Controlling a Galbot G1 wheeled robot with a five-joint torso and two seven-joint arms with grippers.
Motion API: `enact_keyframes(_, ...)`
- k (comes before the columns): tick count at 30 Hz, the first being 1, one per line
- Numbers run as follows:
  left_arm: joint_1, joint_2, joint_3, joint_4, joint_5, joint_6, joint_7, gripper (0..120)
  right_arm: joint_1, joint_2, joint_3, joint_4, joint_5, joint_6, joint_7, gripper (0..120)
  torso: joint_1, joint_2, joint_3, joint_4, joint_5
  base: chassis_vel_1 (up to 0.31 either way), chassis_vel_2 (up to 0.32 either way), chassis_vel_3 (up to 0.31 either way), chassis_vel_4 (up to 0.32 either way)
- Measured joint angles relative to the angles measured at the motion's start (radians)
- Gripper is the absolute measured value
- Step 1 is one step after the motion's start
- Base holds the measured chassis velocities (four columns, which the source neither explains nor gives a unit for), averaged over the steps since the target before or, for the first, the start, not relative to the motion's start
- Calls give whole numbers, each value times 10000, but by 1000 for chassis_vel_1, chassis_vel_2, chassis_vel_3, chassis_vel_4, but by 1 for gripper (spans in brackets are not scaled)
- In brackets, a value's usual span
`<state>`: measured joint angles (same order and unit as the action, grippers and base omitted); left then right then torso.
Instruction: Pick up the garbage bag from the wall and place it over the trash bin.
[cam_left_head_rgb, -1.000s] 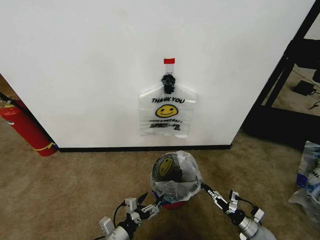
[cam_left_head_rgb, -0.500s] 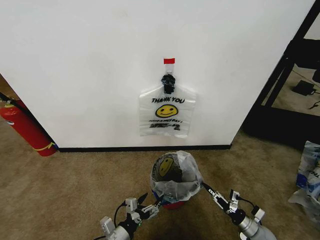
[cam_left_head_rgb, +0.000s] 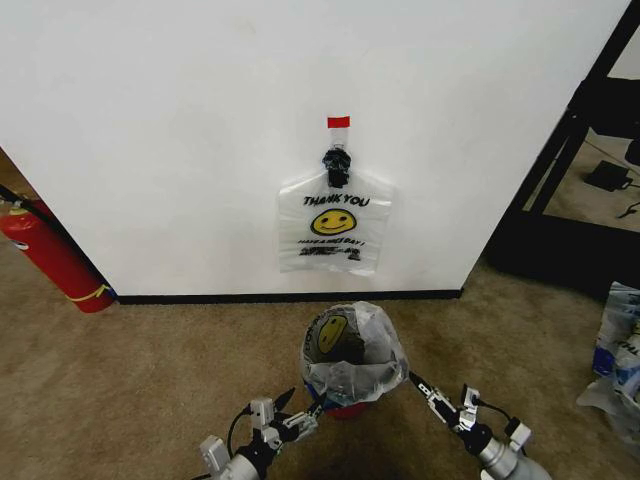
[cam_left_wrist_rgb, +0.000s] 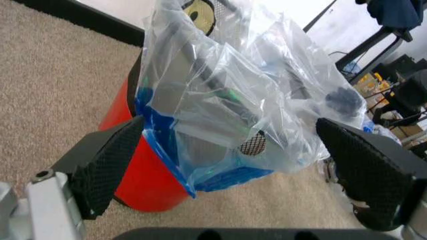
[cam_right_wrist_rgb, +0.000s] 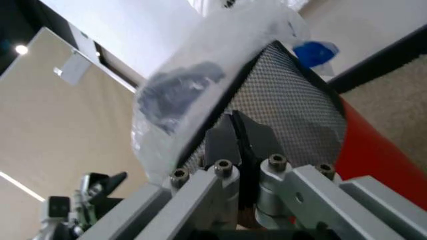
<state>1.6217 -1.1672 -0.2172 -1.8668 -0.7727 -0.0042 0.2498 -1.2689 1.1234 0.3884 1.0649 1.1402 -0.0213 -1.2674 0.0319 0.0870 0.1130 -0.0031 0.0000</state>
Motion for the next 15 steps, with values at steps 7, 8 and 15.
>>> enact_keyframes(7,58,6,-28,22,62,-38,17,100,-45,89,-105,-36,-68,83,-82,0,0,0,0,0,1,0,0,0,0)
enact_keyframes(8,63,10,-37,31,66,-49,19,100,-41,90,-28,-55,-198,-160,-474,0,0,0,0,0,1,0,0,0,0)
enact_keyframes(15,89,-1,-36,49,100,-66,19,100,11,31,243,-185,-358,-862,-1664,11,0,0,0,0,0,0,0,0,0)
